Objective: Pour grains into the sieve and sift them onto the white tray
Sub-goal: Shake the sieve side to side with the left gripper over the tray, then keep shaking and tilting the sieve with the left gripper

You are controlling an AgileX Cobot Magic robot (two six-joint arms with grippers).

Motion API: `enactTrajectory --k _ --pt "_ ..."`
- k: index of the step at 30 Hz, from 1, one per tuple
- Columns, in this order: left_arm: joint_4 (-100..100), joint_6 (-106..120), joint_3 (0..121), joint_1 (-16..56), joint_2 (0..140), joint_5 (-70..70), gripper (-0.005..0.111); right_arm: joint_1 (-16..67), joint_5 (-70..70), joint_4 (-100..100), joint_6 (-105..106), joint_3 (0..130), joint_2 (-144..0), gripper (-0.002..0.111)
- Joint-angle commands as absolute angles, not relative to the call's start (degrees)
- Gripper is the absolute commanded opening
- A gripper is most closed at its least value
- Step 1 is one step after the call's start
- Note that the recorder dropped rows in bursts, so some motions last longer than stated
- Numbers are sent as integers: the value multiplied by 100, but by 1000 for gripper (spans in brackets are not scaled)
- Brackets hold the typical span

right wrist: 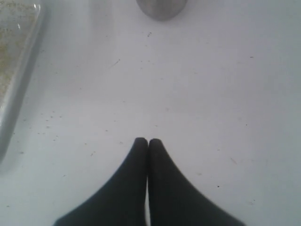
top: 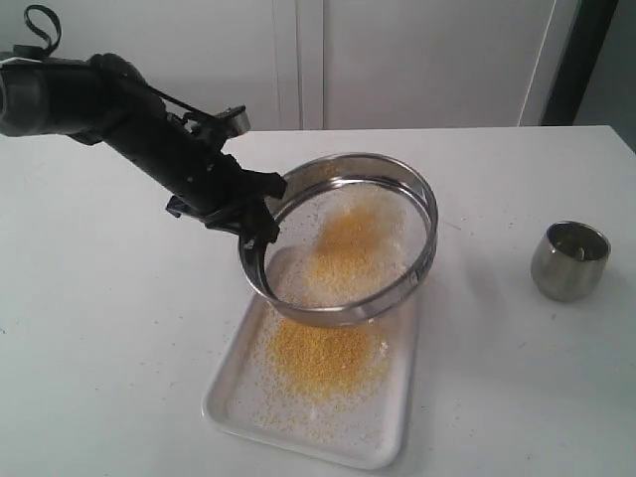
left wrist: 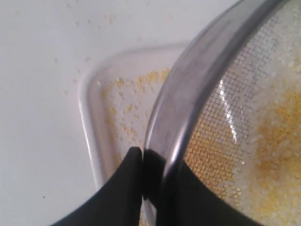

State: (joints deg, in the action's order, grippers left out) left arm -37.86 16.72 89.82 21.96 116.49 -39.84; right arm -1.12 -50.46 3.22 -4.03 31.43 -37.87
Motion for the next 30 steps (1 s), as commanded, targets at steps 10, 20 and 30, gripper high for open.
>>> enactTrajectory --k 10,20,30 --pt "-3174 1249 8941 2197 11582 -5063 0 -105 -4999 318 -438 3158 -3764 0" --pt "-1518 161 9448 2807 11334 -4228 0 -105 -4999 318 -438 3158 -3764 0" --pt "-1997 244 9489 2475 11486 -4495 0 -105 -4999 318 -438 3158 -3764 0"
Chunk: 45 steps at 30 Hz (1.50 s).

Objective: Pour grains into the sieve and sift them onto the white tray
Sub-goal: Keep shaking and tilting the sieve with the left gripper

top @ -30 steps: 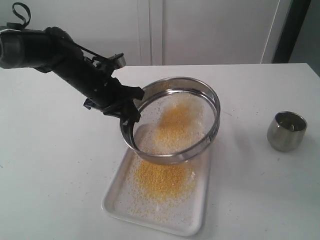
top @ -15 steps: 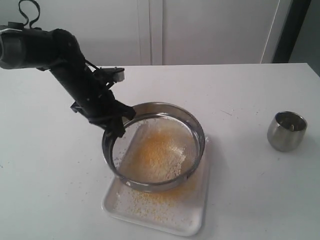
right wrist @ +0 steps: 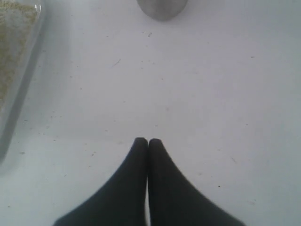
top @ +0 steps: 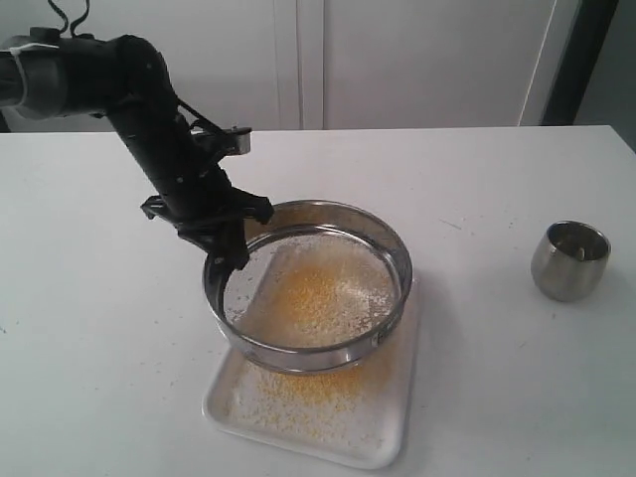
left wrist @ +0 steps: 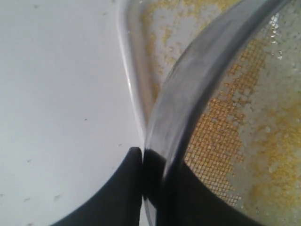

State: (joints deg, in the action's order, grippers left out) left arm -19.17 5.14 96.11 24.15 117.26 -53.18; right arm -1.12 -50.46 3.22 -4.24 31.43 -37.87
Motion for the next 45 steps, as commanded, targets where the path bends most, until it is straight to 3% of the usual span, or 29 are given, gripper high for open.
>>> enactTrajectory --k 1,6,9,12,16,19,22,25,29,32,36,38,42,45 --pt "-2015 243 9621 2426 11623 -4473 0 -105 -4999 318 -438 3158 -3764 0" --pt "-2509 753 9962 2363 11850 -6137 0 -105 -4999 318 -438 3158 -3764 0" --pt "-2566 733 9273 2472 11386 -4976 0 -105 -4999 318 -438 3158 -3764 0" --pt "-2590 733 9323 2401 11499 -4310 0 -105 -4999 318 -438 3158 -3764 0" --pt "-2617 184 10076 2105 12107 -5450 0 -105 -4999 318 -438 3158 -3764 0" --pt "-2896 1053 9835 2165 11844 -6226 0 -105 -4999 318 -438 3158 -3764 0" --pt "-2130 636 9277 2483 11287 -5138 0 -105 -4999 318 -438 3158 -3764 0" --pt "-1338 103 9612 2507 11385 -4597 0 -105 -4999 318 -438 3158 -3764 0" --pt "-1369 -48 10696 2412 11875 -5825 0 -105 -4999 318 -438 3158 -3764 0" --pt "-1450 399 10430 2554 11753 -6724 0 -105 -4999 318 -438 3158 -3764 0" --pt "-1100 297 9427 2829 11204 -5191 0 -105 -4999 318 -438 3158 -3764 0" --pt "-887 67 9573 2770 11285 -4710 0 -105 -4999 318 -438 3158 -3764 0" --pt "-1059 -167 10613 2369 11965 -6060 0 -105 -4999 318 -438 3158 -3764 0" --pt "-1276 498 10433 2444 11806 -6996 0 -105 -4999 318 -438 3158 -3764 0"
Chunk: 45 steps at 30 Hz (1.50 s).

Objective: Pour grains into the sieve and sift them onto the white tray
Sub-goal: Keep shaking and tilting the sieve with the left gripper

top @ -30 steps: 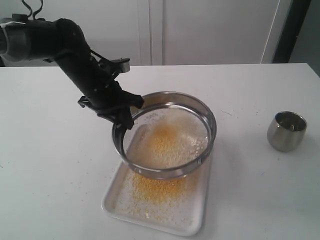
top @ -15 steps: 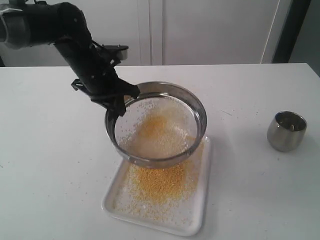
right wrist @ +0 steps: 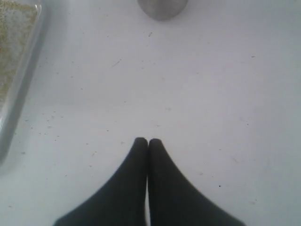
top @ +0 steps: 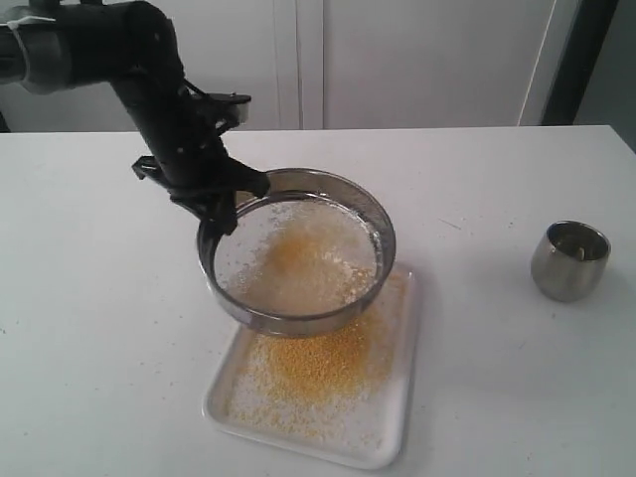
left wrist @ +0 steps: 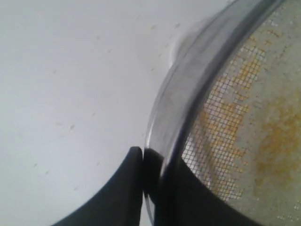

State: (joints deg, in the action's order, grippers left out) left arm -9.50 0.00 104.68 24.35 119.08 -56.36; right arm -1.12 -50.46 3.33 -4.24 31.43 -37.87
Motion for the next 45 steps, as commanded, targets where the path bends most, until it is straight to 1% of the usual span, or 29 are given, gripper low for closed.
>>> enactTrajectory --k 1,3,5,7,10,11,13,14,15,17,19,20,22,24,26,28,30,32,33,36,39,41,45 --pt "-1252 500 10129 2524 11632 -6788 0 -105 -4999 318 -438 3158 -3764 0" --pt "-1228 474 9463 2681 11173 -6050 0 -105 -4999 318 -438 3158 -3764 0" --pt "-1228 448 9102 2700 10970 -5188 0 -105 -4999 318 -438 3158 -3764 0" --pt "-1239 402 9307 2649 11133 -4787 0 -105 -4999 318 -438 3158 -3764 0" --pt "-1239 325 10206 2552 11714 -5325 0 -105 -4999 318 -438 3158 -3764 0" --pt "-1264 270 10463 2529 11947 -5932 0 -105 -4999 318 -438 3158 -3764 0" --pt "-1480 493 10507 2557 12035 -6771 0 -105 -4999 318 -438 3158 -3764 0" --pt "-1587 650 10311 2624 11911 -6845 0 -105 -4999 318 -438 3158 -3764 0" --pt "-1624 718 10089 2693 11749 -6599 0 -105 -4999 318 -438 3158 -3764 0" --pt "-1560 703 9550 2881 11335 -5516 0 -105 -4999 318 -438 3158 -3764 0" --pt "-1456 571 9417 2933 11272 -4656 0 -105 -4999 318 -438 3158 -3764 0" --pt "-1490 522 9545 2894 11421 -4560 0 -105 -4999 318 -438 3158 -3764 0" --pt "-1689 467 9972 2740 11839 -5001 0 -105 -4999 318 -438 3158 -3764 0" --pt "-2187 435 10390 2591 12169 -5948 0 -105 -4999 318 -438 3158 -3764 0" --pt "-2625 927 10310 2585 12105 -6517 0 -105 -4999 318 -438 3158 -3764 0" --pt "-2671 982 9977 2731 11713 -6182 0 -105 -4999 318 -438 3158 -3764 0" --pt "-2596 982 9706 2830 11452 -5336 0 -105 -4999 318 -438 3158 -3764 0" --pt "-2716 683 9736 2672 11519 -4743 0 -105 -4999 318 -438 3158 -3764 0" --pt "-2991 642 9859 2501 11659 -4829 0 -105 -4999 318 -438 3158 -3764 0" --pt "-4145 796 10195 2007 12112 -5786 0 -105 -4999 318 -438 3158 -3764 0" --pt "-4365 1170 10138 1907 12117 -6401 0 -105 -4999 318 -438 3158 -3764 0" --pt "-4305 1304 10024 2021 11945 -6377 0 -105 -4999 318 -438 3158 -3764 0" --pt "-4255 1137 9954 2059 11888 -5238 0 -105 -4999 318 -438 3158 -3764 0"
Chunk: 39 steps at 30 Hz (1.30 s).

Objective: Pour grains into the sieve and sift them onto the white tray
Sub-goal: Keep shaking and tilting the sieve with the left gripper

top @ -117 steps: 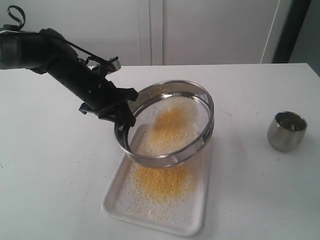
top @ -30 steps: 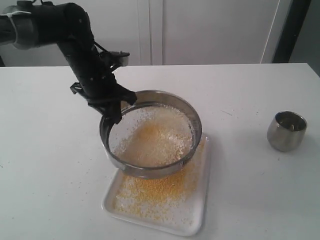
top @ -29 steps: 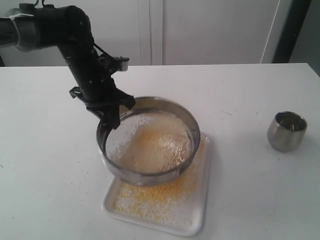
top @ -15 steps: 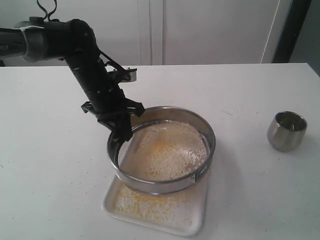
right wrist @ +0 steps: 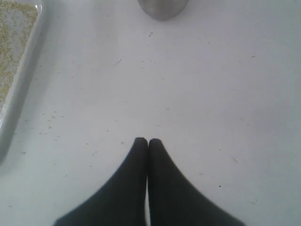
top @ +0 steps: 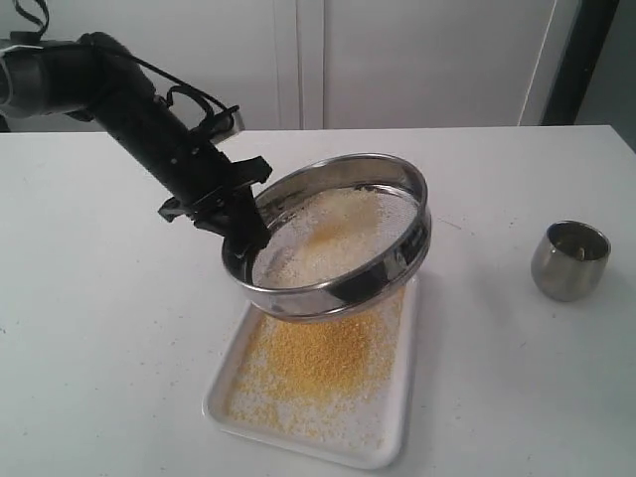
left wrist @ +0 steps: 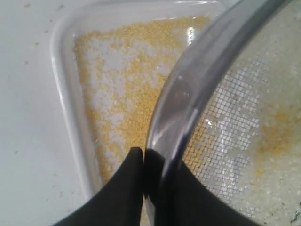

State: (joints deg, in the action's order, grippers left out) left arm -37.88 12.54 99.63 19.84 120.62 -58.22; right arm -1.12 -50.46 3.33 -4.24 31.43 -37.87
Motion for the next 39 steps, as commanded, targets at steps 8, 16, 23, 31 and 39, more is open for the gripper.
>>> enactTrajectory --k 8,16,23,31,39 --pt "-4340 1528 9513 2210 11768 -5549 0 -105 -4999 318 -505 3158 -3764 0" --pt "-3694 1605 9483 2409 11605 -5858 0 -105 -4999 318 -505 3158 -3764 0" --pt "-2665 1040 9749 2555 11759 -6179 0 -105 -4999 318 -505 3158 -3764 0" --pt "-1460 473 10036 2865 11859 -6402 0 -105 -4999 307 -499 3158 -3764 0" --pt "-743 0 10848 2928 12163 -6847 0 -105 -4999 307 -499 3158 -3764 0"
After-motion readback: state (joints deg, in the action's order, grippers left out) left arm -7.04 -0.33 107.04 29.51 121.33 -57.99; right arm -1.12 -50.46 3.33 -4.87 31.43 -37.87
